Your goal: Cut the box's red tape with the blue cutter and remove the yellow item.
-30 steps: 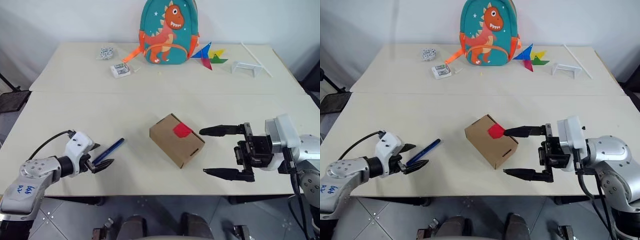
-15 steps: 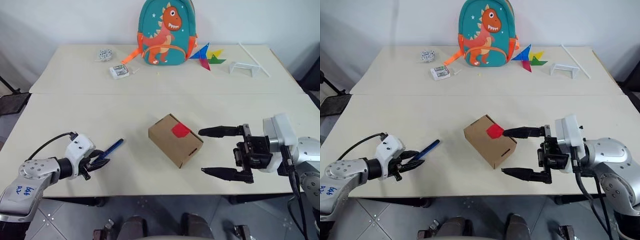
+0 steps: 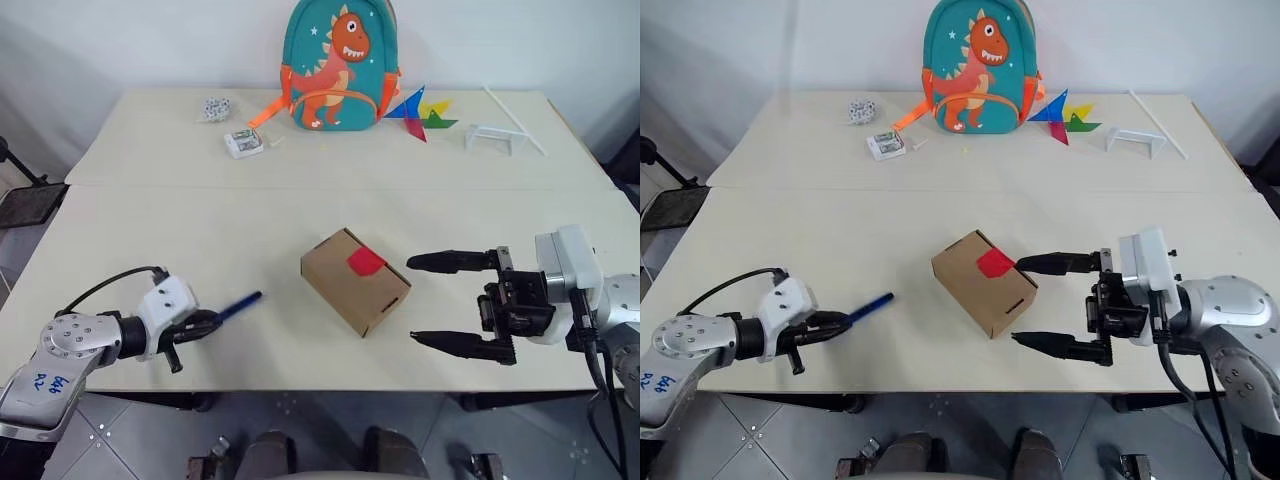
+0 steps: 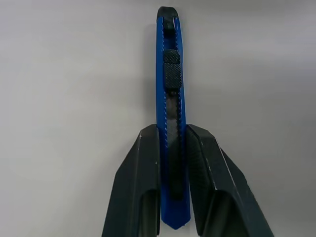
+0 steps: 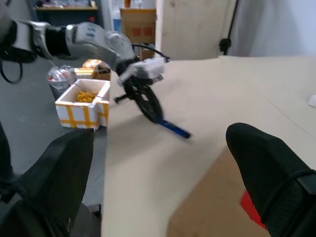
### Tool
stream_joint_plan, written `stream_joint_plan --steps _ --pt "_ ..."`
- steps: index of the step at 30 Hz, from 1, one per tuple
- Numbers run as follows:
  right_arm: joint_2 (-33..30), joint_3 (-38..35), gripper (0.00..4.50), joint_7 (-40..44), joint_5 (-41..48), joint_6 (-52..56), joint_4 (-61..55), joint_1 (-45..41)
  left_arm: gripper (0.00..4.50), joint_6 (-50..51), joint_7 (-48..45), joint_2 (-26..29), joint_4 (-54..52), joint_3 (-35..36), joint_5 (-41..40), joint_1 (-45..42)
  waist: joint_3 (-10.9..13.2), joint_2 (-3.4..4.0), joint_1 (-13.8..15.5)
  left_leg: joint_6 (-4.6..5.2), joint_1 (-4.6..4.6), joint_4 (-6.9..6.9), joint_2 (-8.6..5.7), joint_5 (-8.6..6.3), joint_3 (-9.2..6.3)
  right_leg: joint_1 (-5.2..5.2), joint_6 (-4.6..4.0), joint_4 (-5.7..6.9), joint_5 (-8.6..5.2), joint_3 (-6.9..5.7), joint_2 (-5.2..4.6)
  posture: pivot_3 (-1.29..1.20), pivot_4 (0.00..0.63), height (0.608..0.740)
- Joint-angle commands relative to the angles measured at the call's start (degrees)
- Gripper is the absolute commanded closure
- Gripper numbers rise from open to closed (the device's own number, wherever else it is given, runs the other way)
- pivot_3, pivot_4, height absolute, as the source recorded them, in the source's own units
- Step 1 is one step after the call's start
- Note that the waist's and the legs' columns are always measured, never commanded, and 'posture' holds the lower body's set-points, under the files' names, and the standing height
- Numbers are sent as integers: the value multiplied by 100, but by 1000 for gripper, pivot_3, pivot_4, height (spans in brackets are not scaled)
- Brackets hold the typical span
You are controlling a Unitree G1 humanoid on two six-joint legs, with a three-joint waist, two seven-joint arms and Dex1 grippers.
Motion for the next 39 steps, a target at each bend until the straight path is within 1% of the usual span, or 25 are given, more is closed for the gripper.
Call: stream_joint_plan --steps 1,2,3,4,5,6,7,8,9,12,15,17,20,23,25,27,29,31,33,34,37,39 --pt "-237 -434 0 178 90 103 -267 440 4088 -164 -826 229 -548 -618 -46 -384 1 -2 16 0 -1 0 0 -2 2 0 0 -1 0 0 0 0 150 740" --pt "-316 -531 0 276 54 131 -321 674 4088 -95 -1043 299 -633 -873 -8 -589 5 -7 31 0 -3 1 0 -4 0 -1 0 0 0 -2 0 0 150 740" --pt "-381 -725 0 392 -18 144 -395 1040 4088 85 -1314 338 -797 -1275 36 -865 6 -10 52 -1 -6 1 4 -5 -3 -3 0 -2 0 -4 6 0 150 740" --pt "-414 -969 0 386 20 277 -434 1410 4088 323 -1391 156 -862 -1769 189 -1273 7 -12 105 -3 -7 2 7 -6 -3 -3 0 -1 0 -5 11 0 150 740" --pt "-423 -1166 0 344 90 370 -493 1671 4088 499 -1392 36 -919 -2060 271 -1513 7 -11 145 -5 -7 2 8 -7 -4 -3 0 -1 0 -6 12 0 150 740" --pt "-409 -1378 0 398 12 356 -581 2014 4088 667 -1312 -253 -919 -2406 386 -1858 7 -11 146 -2 -6 4 6 -8 -2 0 1 -2 0 -5 12 0 150 740" --pt "-329 -1548 0 385 -45 356 -704 2350 4088 942 -1128 -670 -804 -2792 558 -2251 5 -9 186 0 -6 7 6 -9 5 0 1 -3 1 -2 12 0 150 740" --pt "-276 -1673 0 371 -75 334 -821 2598 4088 1156 -1017 -930 -746 -3028 663 -2499 7 -13 205 3 -6 12 3 -11 7 3 3 -3 2 0 12 0 150 740" --pt "-231 -1767 0 316 -66 331 -916 2775 4088 1305 -904 -1151 -684 -3198 769 -2673 13 -28 211 4 -5 18 3 -12 7 8 3 -5 2 0 12 0 150 740" --pt "-153 -1969 0 214 -192 304 -1128 3221 4088 1773 -630 -1631 -585 -3533 938 -2993 15 -39 105 4 3 20 9 -12 12 9 3 -4 1 9 18 0 150 740" --pt "-63 -2123 0 57 -441 300 -1281 3684 4088 2107 -523 -1898 -591 -3841 1050 -3248 16 -41 110 6 7 21 10 -11 14 9 0 -7 0 17 20 0 150 740" --pt "-28 -2102 0 -106 -600 307 -1378 3845 4088 2307 -473 -1924 -617 -3979 1135 -3337 16 -41 128 7 4 29 10 -11 14 13 0 -9 0 20 20 0 150 740" --pt "-50 -2029 613 -354 -653 406 -1572 3900 4088 2653 -407 -1872 -844 -4021 1083 -3378 16 -41 129 11 3 37 10 -13 13 16 -2 -10 -1 23 20 0 150 740" --pt "-174 -1640 1598 -661 -739 537 -1639 3631 4088 2985 -280 -1868 -983 -4090 1081 -3414 16 -41 122 11 6 38 12 -13 12 17 -3 -8 -2 23 20 0 150 740" --pt "-315 -1231 2361 -876 -779 698 -1681 3277 4088 3167 -201 -1849 -1046 -4143 1102 -3458 16 -41 110 11 6 43 12 -13 11 18 -4 -7 -2 23 20 0 150 740" --pt "-428 -851 3003 -1058 -794 858 -1707 2942 4088 3323 -135 -1858 -1097 -4148 1049 -3496 16 -41 114 11 4 48 13 -13 9 20 -6 -7 -3 23 20 0 150 740" --pt "-505 -145 3747 -1379 -865 1160 -1624 2264 4088 3499 -72 -1885 -1133 -4170 1001 -3576 16 -41 106 11 3 52 14 -14 7 21 -8 -6 -4 22 21 0 150 740" --pt "-508 348 4424 -1612 -929 1388 -1554 1780 4088 3625 -36 -1897 -1166 -4185 955 -3622 16 -41 103 11 2 56 15 -15 5 21 -10 -4 -5 22 22 0 150 740" --pt "-492 672 4473 -1743 -972 1570 -1491 1476 4088 3732 -14 -1910 -1190 -4203 908 -3659 16 -41 106 11 -1 57 15 -15 1 20 -12 -4 -6 20 22 0 150 740" --pt "-405 1121 4473 -1879 -1171 1715 -1323 1117 4088 3789 -1 -1905 -1218 -4228 898 -3689 16 -41 114 11 -4 57 15 -15 0 20 -12 -5 -6 18 22 0 150 740" --pt "-231 2068 4473 -2057 -1615 1960 -919 391 4088 3939 60 -1914 -1274 -4244 843 -3751 16 -45 102 11 -7 68 15 -15 0 22 -12 -4 -6 20 24 0 150 740" --pt "-184 2330 4473 -2079 -1739 2074 -781 164 4088 3981 86 -1894 -1282 -4243 813 -3781 17 -45 106 12 -7 69 16 -16 -1 21 -12 -2 -6 21 24 0 150 740"
